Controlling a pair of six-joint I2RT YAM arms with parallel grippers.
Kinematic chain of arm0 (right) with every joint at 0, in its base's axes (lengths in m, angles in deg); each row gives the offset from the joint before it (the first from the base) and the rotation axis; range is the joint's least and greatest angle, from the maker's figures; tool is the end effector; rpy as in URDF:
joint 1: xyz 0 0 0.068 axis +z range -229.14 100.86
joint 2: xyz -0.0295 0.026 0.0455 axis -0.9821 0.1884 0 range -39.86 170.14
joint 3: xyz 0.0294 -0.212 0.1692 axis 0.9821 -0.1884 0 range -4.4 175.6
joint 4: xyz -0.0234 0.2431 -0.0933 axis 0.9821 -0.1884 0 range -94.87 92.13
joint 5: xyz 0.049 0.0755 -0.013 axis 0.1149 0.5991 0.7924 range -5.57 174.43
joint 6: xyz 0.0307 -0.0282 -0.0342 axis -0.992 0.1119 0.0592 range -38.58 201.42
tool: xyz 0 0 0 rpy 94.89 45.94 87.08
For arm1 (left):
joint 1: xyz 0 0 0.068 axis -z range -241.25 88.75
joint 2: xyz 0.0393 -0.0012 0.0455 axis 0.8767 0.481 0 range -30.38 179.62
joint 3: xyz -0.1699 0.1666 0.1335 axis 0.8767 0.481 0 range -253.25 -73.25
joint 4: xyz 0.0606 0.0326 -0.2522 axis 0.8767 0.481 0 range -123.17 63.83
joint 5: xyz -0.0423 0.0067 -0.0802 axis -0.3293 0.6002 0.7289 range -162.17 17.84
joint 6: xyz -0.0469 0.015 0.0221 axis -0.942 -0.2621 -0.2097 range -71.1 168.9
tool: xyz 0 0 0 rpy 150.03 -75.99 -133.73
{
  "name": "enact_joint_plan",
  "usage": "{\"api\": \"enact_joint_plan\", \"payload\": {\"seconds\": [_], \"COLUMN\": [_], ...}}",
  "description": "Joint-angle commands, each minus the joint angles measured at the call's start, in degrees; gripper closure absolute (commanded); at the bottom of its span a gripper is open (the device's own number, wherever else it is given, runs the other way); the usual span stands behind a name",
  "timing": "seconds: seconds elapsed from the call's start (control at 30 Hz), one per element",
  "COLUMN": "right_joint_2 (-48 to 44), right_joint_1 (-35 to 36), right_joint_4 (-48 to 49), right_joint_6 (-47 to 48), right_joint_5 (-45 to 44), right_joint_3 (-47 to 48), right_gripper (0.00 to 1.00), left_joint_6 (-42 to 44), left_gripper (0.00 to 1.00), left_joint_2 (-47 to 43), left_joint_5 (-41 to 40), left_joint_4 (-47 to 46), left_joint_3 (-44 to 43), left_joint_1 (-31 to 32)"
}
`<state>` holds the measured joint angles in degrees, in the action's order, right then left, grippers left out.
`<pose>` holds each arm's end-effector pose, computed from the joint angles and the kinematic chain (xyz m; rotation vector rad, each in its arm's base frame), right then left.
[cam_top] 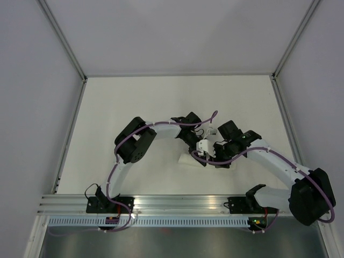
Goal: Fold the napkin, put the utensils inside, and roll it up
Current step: Roll the napkin at the center of the board.
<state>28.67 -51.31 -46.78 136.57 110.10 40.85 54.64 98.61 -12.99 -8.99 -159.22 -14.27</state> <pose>0.1738 0.1092 0.2164 -1.8574 1.9548 0.4968 0.2791 -0.3439 0.1104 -1.4550 -2.2499 1.6035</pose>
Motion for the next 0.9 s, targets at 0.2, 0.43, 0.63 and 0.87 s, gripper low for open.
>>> {"api": "enact_joint_plan", "payload": {"seconds": [0.2, 0.43, 0.63, 0.87], "right_joint_2": [4.0, 5.7, 5.9, 5.9], "right_joint_1": [4.1, 4.9, 4.9, 4.8], "right_joint_4": [12.0, 13.7, 14.0, 14.5], "right_joint_6": [-4.4, -5.2, -5.2, -5.2], "right_joint_5": [-6.7, -7.7, -7.8, -8.3], "right_joint_3": [-3.4, -4.2, -5.1, -6.0], "right_gripper": [0.50, 0.67, 0.69, 0.70], "left_joint_6": [-0.2, 0.2, -1.5, -7.6], "left_gripper": [0.51, 0.51, 0.51, 0.49], "left_joint_2": [0.9, -0.6, -2.2, -7.1], "left_joint_5": [-3.2, -3.5, -4.5, -6.5], "left_joint_4": [0.7, -0.2, -4.0, -14.7], "left_joint_3": [-0.2, 0.4, 2.2, 7.8], "left_joint_1": [0.0, 0.0, -0.3, -3.5]}}
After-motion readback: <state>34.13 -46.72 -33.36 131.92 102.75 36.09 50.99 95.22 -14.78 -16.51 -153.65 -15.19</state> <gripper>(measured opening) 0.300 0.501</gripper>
